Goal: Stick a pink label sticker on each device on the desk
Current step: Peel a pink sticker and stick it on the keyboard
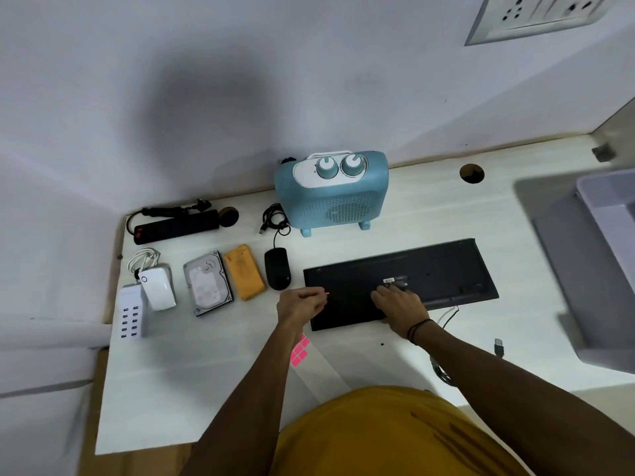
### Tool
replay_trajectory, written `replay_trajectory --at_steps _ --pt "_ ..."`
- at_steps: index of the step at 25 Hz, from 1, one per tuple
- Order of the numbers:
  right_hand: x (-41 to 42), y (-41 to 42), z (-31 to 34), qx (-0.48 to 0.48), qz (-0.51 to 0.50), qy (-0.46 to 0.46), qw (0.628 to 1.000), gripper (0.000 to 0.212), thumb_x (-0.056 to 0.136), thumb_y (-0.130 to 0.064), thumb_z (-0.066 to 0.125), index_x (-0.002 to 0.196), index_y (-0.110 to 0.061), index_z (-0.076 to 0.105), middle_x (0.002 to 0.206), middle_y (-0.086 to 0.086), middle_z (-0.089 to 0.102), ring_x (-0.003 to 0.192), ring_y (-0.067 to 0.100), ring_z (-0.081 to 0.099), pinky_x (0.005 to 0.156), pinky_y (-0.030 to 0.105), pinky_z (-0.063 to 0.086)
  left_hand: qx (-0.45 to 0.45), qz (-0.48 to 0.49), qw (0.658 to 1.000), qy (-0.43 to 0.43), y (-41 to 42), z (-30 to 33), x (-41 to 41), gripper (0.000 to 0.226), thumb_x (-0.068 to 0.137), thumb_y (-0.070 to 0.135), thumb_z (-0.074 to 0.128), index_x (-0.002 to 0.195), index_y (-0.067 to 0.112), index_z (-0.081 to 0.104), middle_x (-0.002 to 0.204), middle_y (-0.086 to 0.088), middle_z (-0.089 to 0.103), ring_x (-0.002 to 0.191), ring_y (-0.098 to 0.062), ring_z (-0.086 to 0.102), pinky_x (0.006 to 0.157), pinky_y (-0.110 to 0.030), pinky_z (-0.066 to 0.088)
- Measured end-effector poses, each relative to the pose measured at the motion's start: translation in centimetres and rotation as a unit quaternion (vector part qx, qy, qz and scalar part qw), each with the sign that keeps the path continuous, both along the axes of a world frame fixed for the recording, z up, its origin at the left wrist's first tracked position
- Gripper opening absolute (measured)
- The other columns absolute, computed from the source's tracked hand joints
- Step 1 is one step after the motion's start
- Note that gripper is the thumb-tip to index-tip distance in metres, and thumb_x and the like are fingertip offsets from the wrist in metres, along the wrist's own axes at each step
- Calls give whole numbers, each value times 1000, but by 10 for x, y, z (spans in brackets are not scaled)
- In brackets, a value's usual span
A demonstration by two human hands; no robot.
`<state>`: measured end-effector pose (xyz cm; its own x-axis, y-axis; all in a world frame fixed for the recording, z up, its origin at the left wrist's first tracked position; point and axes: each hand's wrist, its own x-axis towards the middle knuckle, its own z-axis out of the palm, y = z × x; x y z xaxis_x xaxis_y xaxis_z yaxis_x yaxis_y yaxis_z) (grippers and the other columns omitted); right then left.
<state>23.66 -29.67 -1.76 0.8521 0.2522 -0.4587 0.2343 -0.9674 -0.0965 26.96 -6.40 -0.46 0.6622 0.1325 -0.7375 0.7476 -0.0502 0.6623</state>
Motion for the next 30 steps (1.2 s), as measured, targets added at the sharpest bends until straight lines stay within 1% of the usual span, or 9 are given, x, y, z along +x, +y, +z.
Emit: replay_trajectory --at_steps 3,8,13,16,19,22,25,27,30 --pt "5 -2 -6 7 2 10 1000 38 84 -14 69 117 -18 51 118 1 55 111 25 57 75 38 47 11 21 1000 3 -3 -6 4 12 81 4 82 92 9 80 96 -11 78 89 -21 77 84 -33 63" --pt "36 8 1 54 -84 134 986 34 79 -33 75 104 -14 61 112 7 63 101 28 63 77 36 51 60 56 996 15 -20 -15 16 23 77 -1 84 97 9 77 87 -8 77 81 -18 76 73 -24 61" --pt "57 27 -3 146 -199 138 959 28 75 -38 77 94 -20 67 104 5 67 93 26 66 78 35 56 29 132 990 51 -42 -22 23 11 81 -2 81 87 6 78 92 -14 77 81 -20 74 73 -26 61" --pt "60 29 -8 162 -231 148 948 26 74 -38 78 91 -22 68 100 4 70 90 24 67 79 37 58 62 139 987 46 -51 -28 27 10 80 2 82 89 6 79 82 -8 77 70 -16 73 63 -23 60" --pt "61 26 -11 168 -248 155 942 23 74 -36 78 90 -23 68 96 3 71 88 23 68 78 36 59 142 91 985 31 -56 -37 31 13 74 9 89 83 8 81 69 -5 75 55 -15 70 57 -25 61" --pt "64 23 -11 167 -254 159 939 22 75 -36 78 89 -23 69 93 2 71 88 23 69 78 36 60 209 28 977 42 -53 -44 37 24 63 23 96 77 16 79 68 -4 75 57 -18 73 63 -36 65" --pt "69 28 -11 166 -269 140 938 24 77 -39 77 88 -20 69 94 4 72 89 24 68 77 35 58 262 -18 963 67 -41 -45 45 45 50 41 100 71 19 66 70 -2 72 62 -19 72 62 -36 64" --pt "74 35 -11 162 -282 125 937 29 78 -42 76 88 -16 69 96 7 71 90 26 67 74 33 56 258 -40 962 79 -37 -46 48 46 52 40 99 71 18 63 70 -2 72 63 -20 73 62 -36 64" --pt "82 47 -9 148 -299 115 936 46 75 -52 76 87 -9 67 94 12 70 89 29 67 69 33 54 245 -56 965 73 -35 -52 50 35 58 26 96 71 20 64 73 -3 71 67 -23 73 64 -41 65"
